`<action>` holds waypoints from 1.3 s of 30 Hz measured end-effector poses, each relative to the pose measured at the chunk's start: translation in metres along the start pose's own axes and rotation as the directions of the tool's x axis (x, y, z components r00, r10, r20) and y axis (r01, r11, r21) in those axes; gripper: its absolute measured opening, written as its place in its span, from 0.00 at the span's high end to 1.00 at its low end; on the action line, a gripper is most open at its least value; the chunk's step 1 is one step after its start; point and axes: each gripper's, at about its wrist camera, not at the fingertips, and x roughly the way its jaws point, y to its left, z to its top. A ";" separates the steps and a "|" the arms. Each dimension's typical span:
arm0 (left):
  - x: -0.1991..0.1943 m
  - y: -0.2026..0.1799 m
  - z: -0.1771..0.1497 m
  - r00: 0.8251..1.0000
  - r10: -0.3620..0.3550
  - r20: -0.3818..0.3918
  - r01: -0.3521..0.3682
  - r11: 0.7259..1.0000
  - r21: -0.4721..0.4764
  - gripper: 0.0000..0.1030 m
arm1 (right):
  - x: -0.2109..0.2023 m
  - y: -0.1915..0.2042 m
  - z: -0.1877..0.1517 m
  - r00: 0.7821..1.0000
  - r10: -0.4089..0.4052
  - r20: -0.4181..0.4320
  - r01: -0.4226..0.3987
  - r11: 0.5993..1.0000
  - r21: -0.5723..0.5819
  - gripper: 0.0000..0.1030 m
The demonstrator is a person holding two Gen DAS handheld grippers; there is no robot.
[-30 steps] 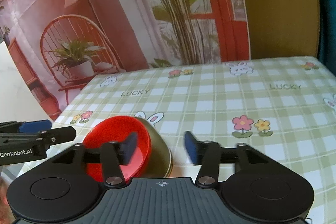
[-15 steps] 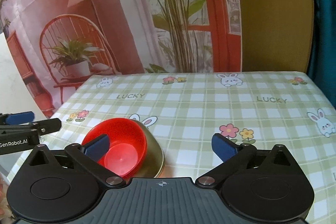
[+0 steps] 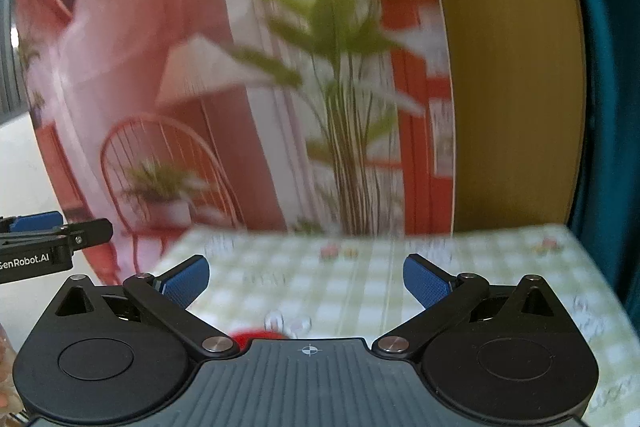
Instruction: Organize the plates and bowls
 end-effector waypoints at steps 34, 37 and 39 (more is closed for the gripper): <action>-0.061 -0.011 0.049 0.990 0.017 0.143 -0.011 0.999 -0.047 0.18 | -0.061 -0.004 0.050 0.990 -0.027 0.140 0.029 1.000 -0.011 0.00; -0.061 -0.011 0.048 0.990 0.019 0.142 -0.012 0.999 -0.047 0.18 | -0.062 -0.004 0.050 0.990 -0.027 0.141 0.029 1.000 -0.011 0.00; -0.061 -0.011 0.048 0.990 0.020 0.142 -0.013 0.999 -0.048 0.17 | -0.062 -0.003 0.050 0.989 -0.026 0.142 0.028 1.000 -0.013 0.00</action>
